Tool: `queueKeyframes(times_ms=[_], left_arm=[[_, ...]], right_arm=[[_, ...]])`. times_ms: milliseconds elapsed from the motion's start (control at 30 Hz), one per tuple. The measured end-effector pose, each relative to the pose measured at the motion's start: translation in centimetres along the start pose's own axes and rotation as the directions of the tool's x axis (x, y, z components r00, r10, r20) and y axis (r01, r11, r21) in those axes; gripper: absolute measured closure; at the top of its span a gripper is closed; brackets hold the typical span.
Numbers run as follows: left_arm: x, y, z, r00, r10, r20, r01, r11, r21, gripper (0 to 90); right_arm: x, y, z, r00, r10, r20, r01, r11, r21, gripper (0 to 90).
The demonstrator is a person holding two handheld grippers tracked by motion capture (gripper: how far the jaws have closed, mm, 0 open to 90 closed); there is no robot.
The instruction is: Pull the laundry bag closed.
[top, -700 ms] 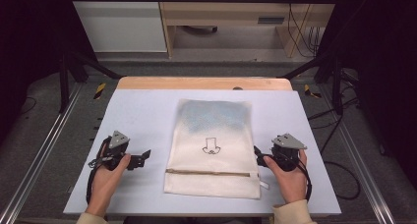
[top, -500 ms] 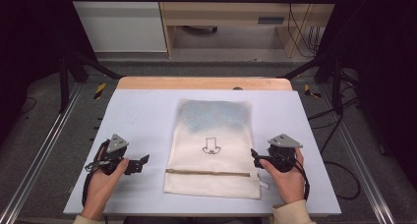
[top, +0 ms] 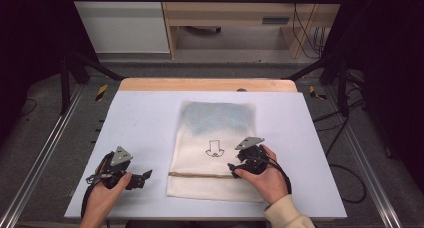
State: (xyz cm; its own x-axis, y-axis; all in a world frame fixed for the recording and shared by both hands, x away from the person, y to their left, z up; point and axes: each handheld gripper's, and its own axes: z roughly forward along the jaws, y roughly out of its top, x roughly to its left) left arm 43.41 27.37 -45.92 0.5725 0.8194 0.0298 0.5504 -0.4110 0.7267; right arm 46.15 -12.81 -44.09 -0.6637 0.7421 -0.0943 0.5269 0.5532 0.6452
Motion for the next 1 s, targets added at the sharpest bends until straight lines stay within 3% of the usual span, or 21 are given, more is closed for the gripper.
queueKeyframes(times_ms=[67, 100, 200, 267, 300, 400, 533, 733, 800, 867, 1000], left_arm=[[0.2, 0.0, 0.2, 1.0000, -0.004, 0.005, 0.004, 0.9998, 0.017, 4.7], [0.3, 0.0, 0.3, 0.9999, -0.014, 0.008, 0.014, 0.9998, 0.015, 4.7], [0.5, 0.0, 0.2, 0.9996, -0.022, 0.019, 0.022, 0.9997, 0.007, 4.3], [0.5, 0.0, 0.1, 0.9993, -0.021, 0.032, 0.021, 0.9998, -0.007, 4.1], [0.6, 0.0, 0.0, 0.9992, -0.010, 0.040, 0.011, 0.9999, -0.008, 4.0], [0.6, 0.0, 0.0, 0.9993, -0.005, 0.036, 0.005, 0.9999, -0.009, 3.8], [0.8, 0.0, -0.1, 0.9999, 0.003, 0.013, -0.003, 0.9999, -0.017, 3.8], [1.3, -0.2, -0.1, 0.9996, -0.003, -0.028, 0.003, 1.0000, -0.003, 4.2], [1.4, -0.3, -0.1, 0.9996, -0.009, -0.026, 0.009, 0.9999, -0.007, 4.1], [1.5, -0.3, -0.1, 0.9994, -0.014, -0.032, 0.014, 0.9999, -0.004, 4.2], [1.5, -0.4, 0.0, 0.9988, -0.018, -0.045, 0.019, 0.9994, 0.030, 4.8]], right_arm=[[1.4, 1.4, 0.2, 0.9972, -0.060, -0.045, 0.061, 0.998, 0.017, 24.2], [1.4, 1.4, 0.2, 0.9972, -0.060, -0.045, 0.061, 0.998, 0.017, 24.2], [2.6, 2.6, 0.5, 0.9897, -0.121, -0.076, 0.125, 0.991, 0.044, 28.1], [3.4, 3.3, 0.7, 0.9827, -0.156, -0.100, 0.163, 0.985, 0.061, 29.1], [4.1, 4.0, 0.9, 0.9744, -0.190, -0.121, 0.199, 0.978, 0.069, 31.1], [4.9, 4.7, 1.0, 0.9678, -0.212, -0.136, 0.223, 0.972, 0.074, 31.7], [6.2, 6.0, 1.3, 0.9511, -0.263, -0.163, 0.279, 0.957, 0.086, 34.2], [7.7, 7.4, 1.6, 0.9178, -0.337, -0.210, 0.362, 0.928, 0.091, 43.3], [8.2, 7.8, 1.7, 0.9143, -0.339, -0.221, 0.366, 0.926, 0.093, 44.6], [8.8, 8.3, 1.9, 0.9037, -0.356, -0.237, 0.386, 0.918, 0.089, 47.7], [9.2, 8.7, 1.9, 0.8983, -0.364, -0.246, 0.395, 0.914, 0.089, 50.4]])
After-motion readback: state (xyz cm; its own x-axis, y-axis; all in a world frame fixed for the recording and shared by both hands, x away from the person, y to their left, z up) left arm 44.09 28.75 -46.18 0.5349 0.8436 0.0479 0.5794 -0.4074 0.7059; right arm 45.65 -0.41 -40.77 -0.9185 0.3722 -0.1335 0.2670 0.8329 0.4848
